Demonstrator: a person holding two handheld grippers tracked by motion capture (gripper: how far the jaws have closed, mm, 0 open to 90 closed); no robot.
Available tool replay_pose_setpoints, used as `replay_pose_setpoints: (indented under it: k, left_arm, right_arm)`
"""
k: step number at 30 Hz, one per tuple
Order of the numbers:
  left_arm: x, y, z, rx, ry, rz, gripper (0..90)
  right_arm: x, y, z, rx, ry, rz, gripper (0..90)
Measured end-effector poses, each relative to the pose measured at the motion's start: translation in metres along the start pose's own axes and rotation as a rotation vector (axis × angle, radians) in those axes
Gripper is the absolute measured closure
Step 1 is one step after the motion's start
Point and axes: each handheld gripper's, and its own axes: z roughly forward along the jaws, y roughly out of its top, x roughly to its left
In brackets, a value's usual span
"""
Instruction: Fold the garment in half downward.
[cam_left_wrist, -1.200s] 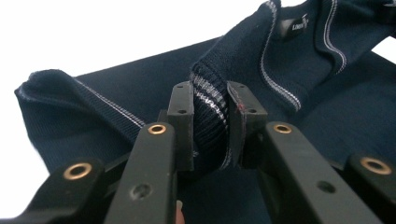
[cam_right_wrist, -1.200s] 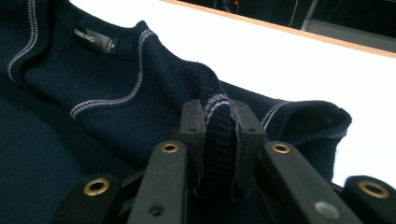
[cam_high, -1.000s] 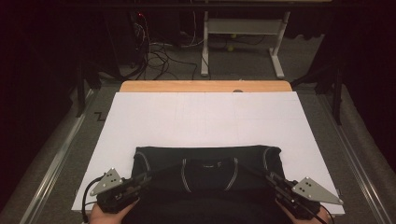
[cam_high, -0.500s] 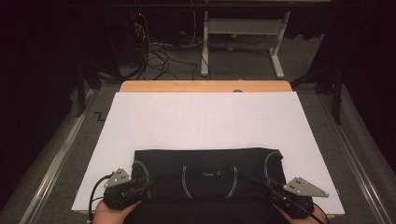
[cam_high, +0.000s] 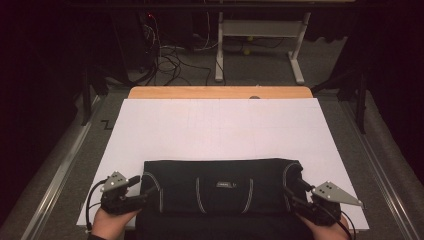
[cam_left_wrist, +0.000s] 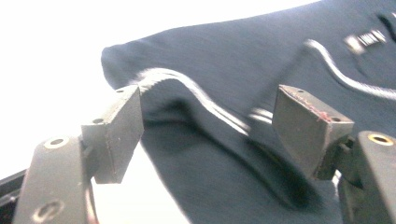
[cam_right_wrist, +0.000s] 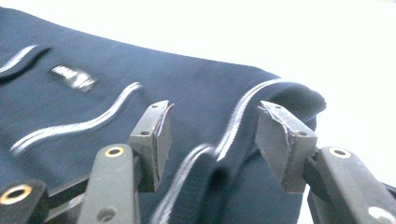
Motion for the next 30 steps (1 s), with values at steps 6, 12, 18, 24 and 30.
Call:
replay_pose_setpoints:
  k: [6,12,18,24,30]
  left_arm:
    - [0.023,0.022,0.015,-0.030,0.015,-0.080,23.0]
    - [0.042,0.036,0.044,0.037,0.048,-0.168,23.0]
    - [0.031,0.032,0.050,0.142,0.098,-0.112,30.2]
    - [0.020,0.028,0.050,0.148,0.104,-0.043,51.7]
    - [0.024,0.025,0.049,0.127,0.063,-0.082,63.7]
  right_arm:
    - [-0.027,0.019,0.026,-0.011,-0.082,0.057,45.6]
    - [-0.056,0.028,0.063,0.070,-0.113,0.154,36.5]
    - [-0.058,0.015,0.077,0.236,-0.115,0.152,30.7]
    - [-0.056,0.012,0.071,0.230,-0.068,0.147,52.8]
    - [-0.054,0.011,0.073,0.217,-0.003,0.161,76.3]
